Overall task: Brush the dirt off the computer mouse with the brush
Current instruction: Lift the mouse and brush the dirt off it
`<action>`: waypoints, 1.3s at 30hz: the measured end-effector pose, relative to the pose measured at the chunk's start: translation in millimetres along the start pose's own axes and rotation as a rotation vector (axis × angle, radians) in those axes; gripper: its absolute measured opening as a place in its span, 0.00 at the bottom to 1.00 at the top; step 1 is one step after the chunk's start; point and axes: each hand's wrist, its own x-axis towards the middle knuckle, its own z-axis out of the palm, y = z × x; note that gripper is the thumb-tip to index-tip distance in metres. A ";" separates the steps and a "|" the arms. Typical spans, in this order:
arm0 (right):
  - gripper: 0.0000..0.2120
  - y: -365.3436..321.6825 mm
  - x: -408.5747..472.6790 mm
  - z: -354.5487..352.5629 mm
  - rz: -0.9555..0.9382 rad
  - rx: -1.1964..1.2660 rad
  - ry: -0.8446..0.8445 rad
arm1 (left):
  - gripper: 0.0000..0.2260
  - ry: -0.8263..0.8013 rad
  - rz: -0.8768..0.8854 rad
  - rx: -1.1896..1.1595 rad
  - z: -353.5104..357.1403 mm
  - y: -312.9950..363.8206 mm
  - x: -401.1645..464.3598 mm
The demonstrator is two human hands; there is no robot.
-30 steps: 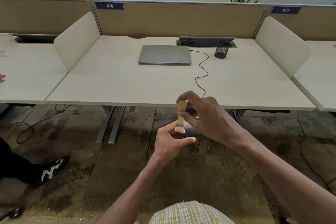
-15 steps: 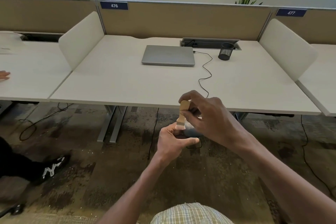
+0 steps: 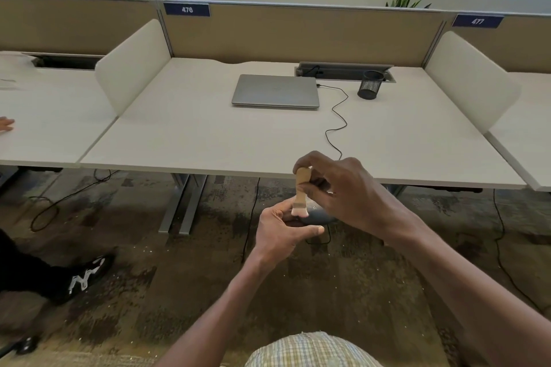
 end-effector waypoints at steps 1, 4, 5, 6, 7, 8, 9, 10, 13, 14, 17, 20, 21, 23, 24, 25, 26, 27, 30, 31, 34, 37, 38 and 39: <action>0.14 1.9 1.4 0.2 -0.003 -0.016 0.020 | 0.19 -0.002 0.003 -0.009 0.6 0.0 -0.3; 0.14 3.2 4.1 -4.8 0.000 -0.015 0.102 | 0.28 -0.002 -0.008 -0.038 1.5 1.6 -0.6; 0.14 3.5 4.1 -6.7 0.002 0.009 0.112 | 0.29 -0.003 -0.008 -0.034 1.7 1.2 0.0; 0.13 3.6 3.9 -7.7 -0.005 0.029 0.100 | 0.28 -0.004 -0.002 -0.025 1.8 1.1 0.5; 0.13 3.6 3.9 -7.6 -0.017 0.042 0.070 | 0.25 -0.001 0.005 -0.009 1.3 0.5 1.3; 0.12 3.8 3.6 -6.5 -0.028 0.049 0.034 | 0.22 0.001 0.009 0.005 1.0 0.6 1.4; 0.11 4.8 3.3 -5.0 -0.034 0.050 0.008 | 0.21 0.003 0.010 0.014 0.7 0.4 1.6; 0.11 6.4 3.2 -3.8 -0.032 0.045 -0.003 | 0.20 0.002 0.011 0.012 0.4 0.3 1.6; 0.13 10.4 4.4 -4.8 0.008 0.042 0.022 | 0.24 -0.005 0.008 -0.011 1.2 1.0 0.3; 0.13 10.5 4.4 -5.3 0.030 0.076 0.045 | 0.27 -0.005 0.000 -0.016 1.9 1.5 -0.1; 0.12 8.1 4.7 -5.4 0.154 0.254 0.151 | 0.34 0.005 -0.013 -0.036 1.4 -1.9 1.6; 0.08 5.2 6.0 -6.9 0.297 0.416 0.249 | 0.36 0.011 -0.012 -0.027 0.6 -4.8 3.1; 0.07 4.1 6.9 -7.8 0.331 0.457 0.276 | 0.36 0.009 -0.013 -0.025 0.8 -5.4 3.3; 0.07 2.7 8.4 -8.4 0.388 0.508 0.314 | 0.35 0.006 -0.014 -0.023 1.9 -6.0 3.8; 0.07 2.5 9.1 -8.1 0.409 0.517 0.325 | 0.35 0.005 -0.012 -0.022 2.6 -6.3 4.3; 0.07 2.1 9.6 -7.7 0.428 0.521 0.332 | 0.35 0.005 -0.012 -0.023 3.3 -6.4 5.0; 0.07 1.7 10.2 -7.6 0.449 0.529 0.335 | 0.35 0.007 -0.015 -0.027 3.7 -6.7 5.5; 0.07 1.4 10.7 -7.9 0.474 0.540 0.338 | 0.34 0.007 -0.019 -0.033 3.6 -6.8 5.9; 0.08 2.4 12.1 -10.2 0.534 0.532 0.329 | 0.30 0.008 -0.008 -0.011 2.3 -8.2 7.2; 0.08 3.3 12.4 -11.2 0.533 0.519 0.311 | 0.31 0.011 -0.002 0.000 1.8 -8.5 7.7; 0.09 7.8 12.9 -13.5 0.491 0.482 0.195 | 0.31 0.011 0.001 0.002 -0.1 -9.0 9.1; 0.09 9.6 12.1 -14.0 0.424 0.409 0.065 | 0.23 0.010 0.015 0.025 -1.2 -7.4 8.8; 0.10 9.2 11.8 -13.8 0.404 0.369 0.050 | 0.22 0.013 0.019 0.031 -1.5 -7.0 8.8; 0.11 8.2 11.5 -13.5 0.381 0.330 0.050 | 0.21 0.019 0.017 0.038 -2.0 -7.4 9.4</action>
